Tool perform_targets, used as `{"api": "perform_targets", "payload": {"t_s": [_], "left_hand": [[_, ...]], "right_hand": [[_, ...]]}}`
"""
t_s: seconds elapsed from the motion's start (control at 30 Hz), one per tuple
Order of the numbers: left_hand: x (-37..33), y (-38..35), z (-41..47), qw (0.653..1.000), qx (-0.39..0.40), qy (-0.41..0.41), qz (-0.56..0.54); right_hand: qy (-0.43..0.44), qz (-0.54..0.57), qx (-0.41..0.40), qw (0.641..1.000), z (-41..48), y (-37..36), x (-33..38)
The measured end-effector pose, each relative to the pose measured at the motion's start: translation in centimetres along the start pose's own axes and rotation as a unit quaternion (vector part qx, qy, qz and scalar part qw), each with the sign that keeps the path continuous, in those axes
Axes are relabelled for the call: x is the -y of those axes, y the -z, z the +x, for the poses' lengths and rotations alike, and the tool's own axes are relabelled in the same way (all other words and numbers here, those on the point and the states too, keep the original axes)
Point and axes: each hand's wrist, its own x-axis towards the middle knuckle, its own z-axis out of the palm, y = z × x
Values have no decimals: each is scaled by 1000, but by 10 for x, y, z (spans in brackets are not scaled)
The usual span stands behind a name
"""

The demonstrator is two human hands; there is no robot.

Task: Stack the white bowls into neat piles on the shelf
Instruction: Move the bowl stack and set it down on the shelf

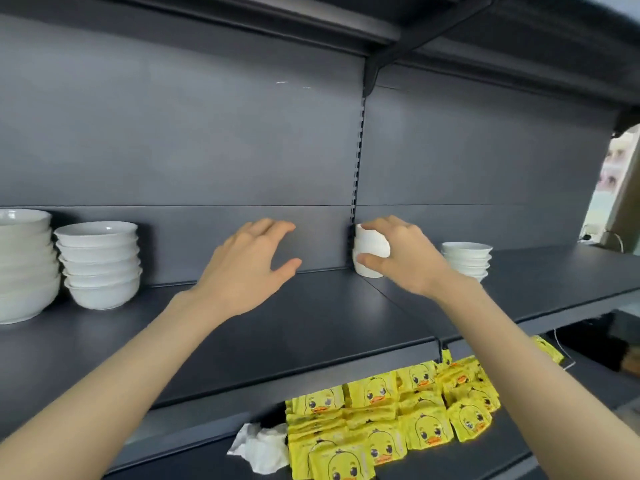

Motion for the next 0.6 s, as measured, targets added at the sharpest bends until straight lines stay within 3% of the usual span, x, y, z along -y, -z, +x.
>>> {"api": "perform_targets", "payload": {"t_s": [0.3, 0.6], "left_hand": [[-80, -71, 36, 998, 53, -7, -17], [-79, -164, 114, 994, 59, 45, -79]], "right_hand": [[-22, 20, 7, 1000, -15, 12, -104], [-23, 49, 46, 997, 44, -30, -192]]}}
